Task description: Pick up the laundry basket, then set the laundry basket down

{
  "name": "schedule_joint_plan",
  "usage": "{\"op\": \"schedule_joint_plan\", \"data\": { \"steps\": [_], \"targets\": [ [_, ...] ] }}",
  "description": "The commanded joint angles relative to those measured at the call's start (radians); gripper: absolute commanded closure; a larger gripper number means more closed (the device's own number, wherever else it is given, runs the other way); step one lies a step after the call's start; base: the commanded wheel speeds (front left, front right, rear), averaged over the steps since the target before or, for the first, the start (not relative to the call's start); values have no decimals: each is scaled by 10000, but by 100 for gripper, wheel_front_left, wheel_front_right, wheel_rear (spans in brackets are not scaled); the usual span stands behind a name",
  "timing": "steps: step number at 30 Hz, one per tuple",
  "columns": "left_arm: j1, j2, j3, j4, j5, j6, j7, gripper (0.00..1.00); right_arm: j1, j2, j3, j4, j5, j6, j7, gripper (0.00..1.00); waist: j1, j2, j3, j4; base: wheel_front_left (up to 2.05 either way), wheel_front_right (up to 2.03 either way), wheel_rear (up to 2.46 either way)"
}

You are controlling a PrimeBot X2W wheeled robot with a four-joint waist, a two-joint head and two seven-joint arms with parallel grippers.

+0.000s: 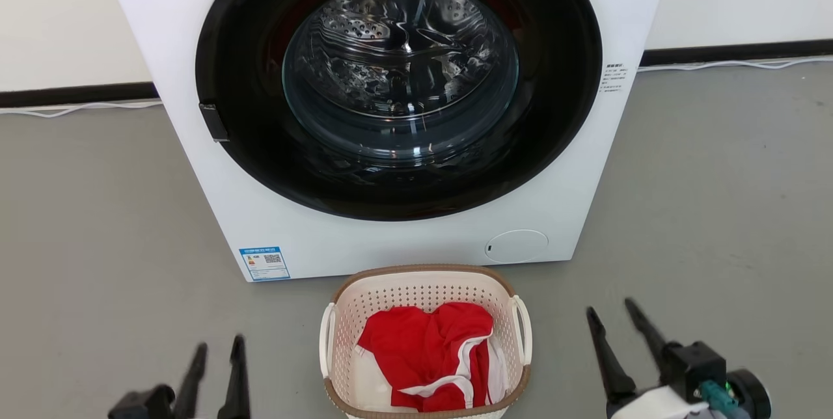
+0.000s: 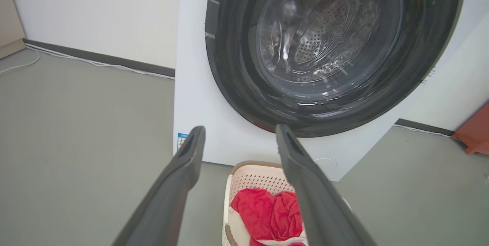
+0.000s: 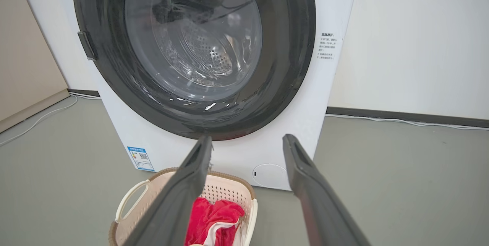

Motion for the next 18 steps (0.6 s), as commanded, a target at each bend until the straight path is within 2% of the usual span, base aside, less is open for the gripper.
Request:
{"op": "schedule_joint_plan", "data": {
  "steps": [1,6,13,18],
  "targets": [
    [-6,-4,9,27,-9,-3,8,100,-2,2,4,22,17,-4,3,100,0,-1,0,0,0,0,0],
    [324,-128,-1,723,-32,-3,17,100,419,21,41,651,70,-7,22,100,0,-1,-1,0,0,0,0],
    [207,-115,47,677,-726,-28,233,100,357,20,-54,553,927,-4,236,100,23,-1,-16,26,0,0,0],
    [114,-103,58,622,-1359,-51,395,100,313,20,-110,454,1706,0,398,100,1,-1,15,50,0,0,0]
  ]
}}
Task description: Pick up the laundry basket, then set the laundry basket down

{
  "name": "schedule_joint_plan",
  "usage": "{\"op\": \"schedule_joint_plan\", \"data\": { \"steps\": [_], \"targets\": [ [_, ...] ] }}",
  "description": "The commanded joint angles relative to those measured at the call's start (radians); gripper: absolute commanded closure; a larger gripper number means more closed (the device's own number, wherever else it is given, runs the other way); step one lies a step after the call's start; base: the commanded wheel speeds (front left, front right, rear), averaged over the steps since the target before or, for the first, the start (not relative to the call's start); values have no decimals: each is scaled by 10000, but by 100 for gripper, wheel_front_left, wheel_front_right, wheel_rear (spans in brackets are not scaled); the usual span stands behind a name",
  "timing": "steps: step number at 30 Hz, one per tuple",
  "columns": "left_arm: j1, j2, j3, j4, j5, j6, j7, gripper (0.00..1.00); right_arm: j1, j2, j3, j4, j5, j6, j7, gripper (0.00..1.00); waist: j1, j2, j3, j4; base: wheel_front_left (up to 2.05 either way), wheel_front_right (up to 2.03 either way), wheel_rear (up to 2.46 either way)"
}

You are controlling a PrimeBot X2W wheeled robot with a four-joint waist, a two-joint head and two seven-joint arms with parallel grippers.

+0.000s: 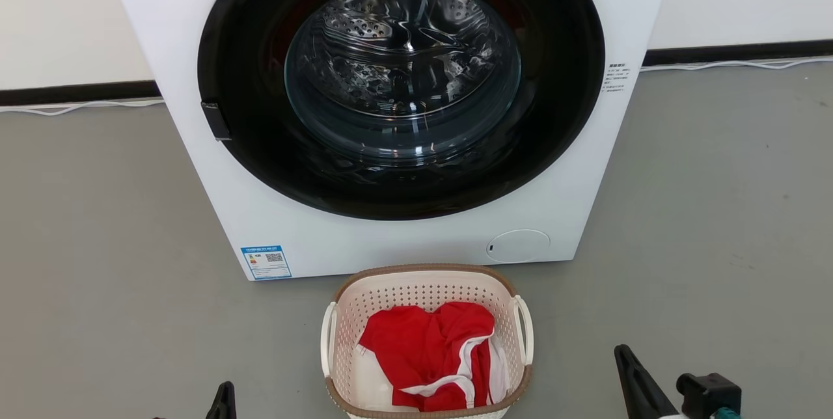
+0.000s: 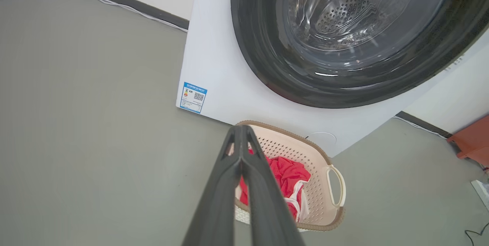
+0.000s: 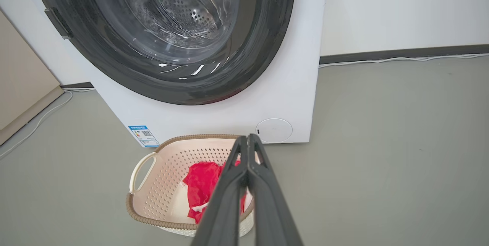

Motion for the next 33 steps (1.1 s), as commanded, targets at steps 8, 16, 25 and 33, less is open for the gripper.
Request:
{"op": "schedule_joint_plan", "data": {
  "steps": [8,16,25,33],
  "targets": [
    [-506,73,89,-357,-1056,-69,261,100,-385,-14,-159,-454,1270,12,303,100,-3,-1,16,34,0,0,0],
    [-638,89,122,-425,-1897,-99,495,100,-454,-15,-252,-579,2305,16,538,100,-3,-1,27,66,0,0,0],
    [-788,106,160,-501,-2840,-134,759,100,-531,-16,-358,-719,3466,22,802,100,-3,-1,40,101,0,0,0],
    [-905,120,191,-560,-3576,-161,966,100,-592,-17,-440,-828,4372,26,1008,100,-3,-1,51,128,0,0,0]
  ]
}}
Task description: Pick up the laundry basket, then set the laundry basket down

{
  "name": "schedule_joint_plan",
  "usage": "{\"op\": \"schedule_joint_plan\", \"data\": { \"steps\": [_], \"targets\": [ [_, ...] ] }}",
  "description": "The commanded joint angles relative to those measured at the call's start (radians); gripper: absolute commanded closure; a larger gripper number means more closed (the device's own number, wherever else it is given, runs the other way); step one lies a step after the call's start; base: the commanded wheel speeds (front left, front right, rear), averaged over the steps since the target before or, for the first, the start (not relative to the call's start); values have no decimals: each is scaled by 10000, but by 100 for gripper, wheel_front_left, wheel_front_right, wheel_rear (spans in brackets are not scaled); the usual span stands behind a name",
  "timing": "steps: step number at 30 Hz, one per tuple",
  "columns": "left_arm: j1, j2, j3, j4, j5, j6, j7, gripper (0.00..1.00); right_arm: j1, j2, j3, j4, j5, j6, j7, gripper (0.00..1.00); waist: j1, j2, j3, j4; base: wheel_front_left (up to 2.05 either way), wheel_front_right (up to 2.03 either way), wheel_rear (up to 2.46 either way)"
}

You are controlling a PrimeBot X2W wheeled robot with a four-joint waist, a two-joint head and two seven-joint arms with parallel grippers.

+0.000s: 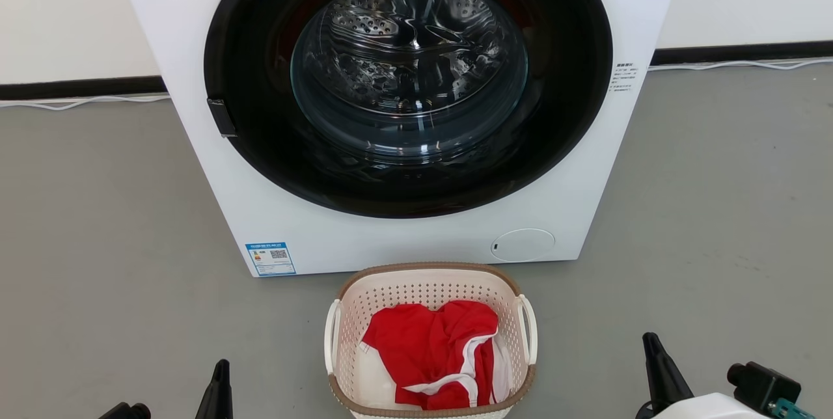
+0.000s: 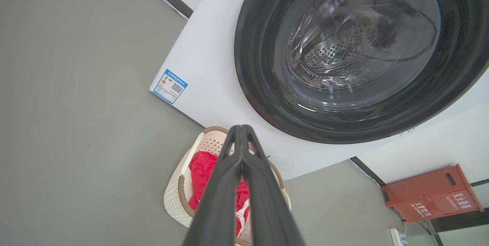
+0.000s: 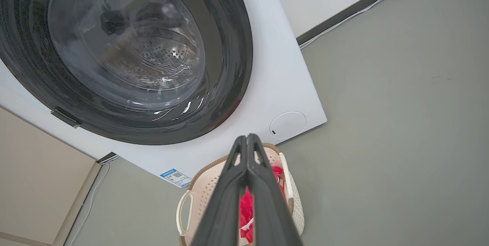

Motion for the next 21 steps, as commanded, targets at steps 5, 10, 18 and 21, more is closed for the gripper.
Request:
{"op": "schedule_joint_plan", "data": {
  "steps": [5,10,18,21],
  "targets": [
    [-541,85,172,-333,-648,-120,150,100,-567,-31,-1,-378,804,28,171,100,-1,-1,7,19,0,0,0],
    [-625,95,193,-375,-1173,-139,298,100,-610,-31,-60,-456,1452,31,319,100,-1,-1,14,39,0,0,0],
    [-758,110,227,-443,-2011,-170,532,100,-679,-32,-154,-580,2483,36,553,100,-1,-1,26,70,0,0,0],
    [-808,116,240,-468,-2327,-182,621,100,-705,-32,-190,-627,2871,38,642,100,-1,-1,30,82,0,0,0]
  ]
}}
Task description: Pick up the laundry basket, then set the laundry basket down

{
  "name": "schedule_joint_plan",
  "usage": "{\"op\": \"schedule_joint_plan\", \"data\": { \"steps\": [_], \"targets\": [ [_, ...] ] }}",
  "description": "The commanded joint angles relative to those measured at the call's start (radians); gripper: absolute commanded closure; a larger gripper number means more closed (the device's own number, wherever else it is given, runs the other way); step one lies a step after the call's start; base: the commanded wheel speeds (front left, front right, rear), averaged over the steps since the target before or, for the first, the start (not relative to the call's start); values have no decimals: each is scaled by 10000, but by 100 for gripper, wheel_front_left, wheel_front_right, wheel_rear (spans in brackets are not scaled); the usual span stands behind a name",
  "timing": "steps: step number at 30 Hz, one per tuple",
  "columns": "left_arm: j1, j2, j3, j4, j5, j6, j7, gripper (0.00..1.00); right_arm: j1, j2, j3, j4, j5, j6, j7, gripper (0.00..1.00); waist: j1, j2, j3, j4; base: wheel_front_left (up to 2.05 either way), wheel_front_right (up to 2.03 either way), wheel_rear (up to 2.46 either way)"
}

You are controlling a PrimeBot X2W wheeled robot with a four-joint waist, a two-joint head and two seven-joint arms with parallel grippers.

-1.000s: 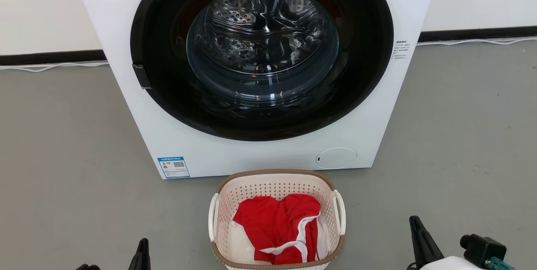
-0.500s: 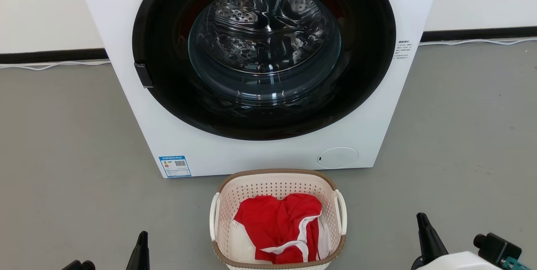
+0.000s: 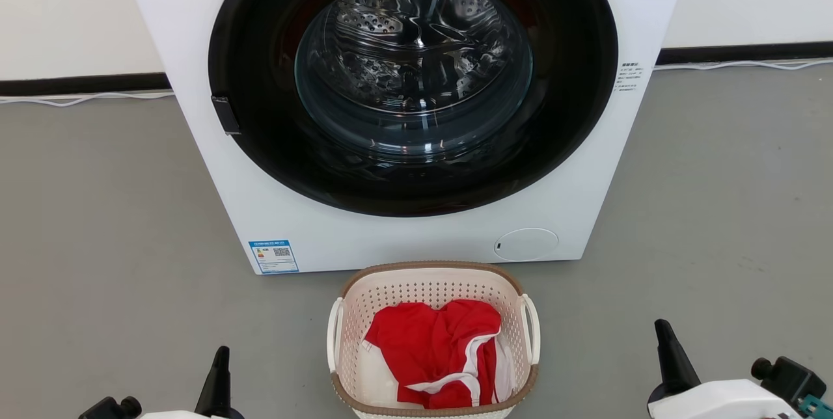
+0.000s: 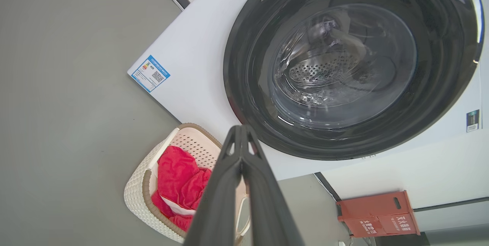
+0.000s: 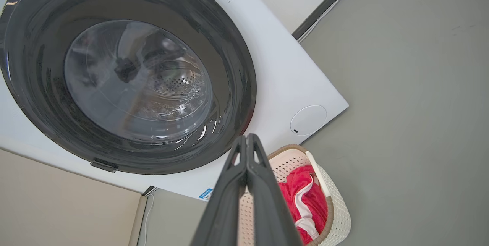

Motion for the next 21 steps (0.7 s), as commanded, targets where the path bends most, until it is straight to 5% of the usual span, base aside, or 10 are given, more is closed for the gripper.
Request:
{"op": "schedule_joint_plan", "data": {
  "steps": [1,21],
  "targets": [
    [-574,88,210,-319,-392,-111,123,100,-523,-38,63,-334,460,38,107,100,0,0,3,8,0,0,0],
    [-891,124,291,-479,-2390,-184,682,100,-687,-40,-161,-630,2919,49,667,100,0,0,31,83,0,0,0]
  ]
}}
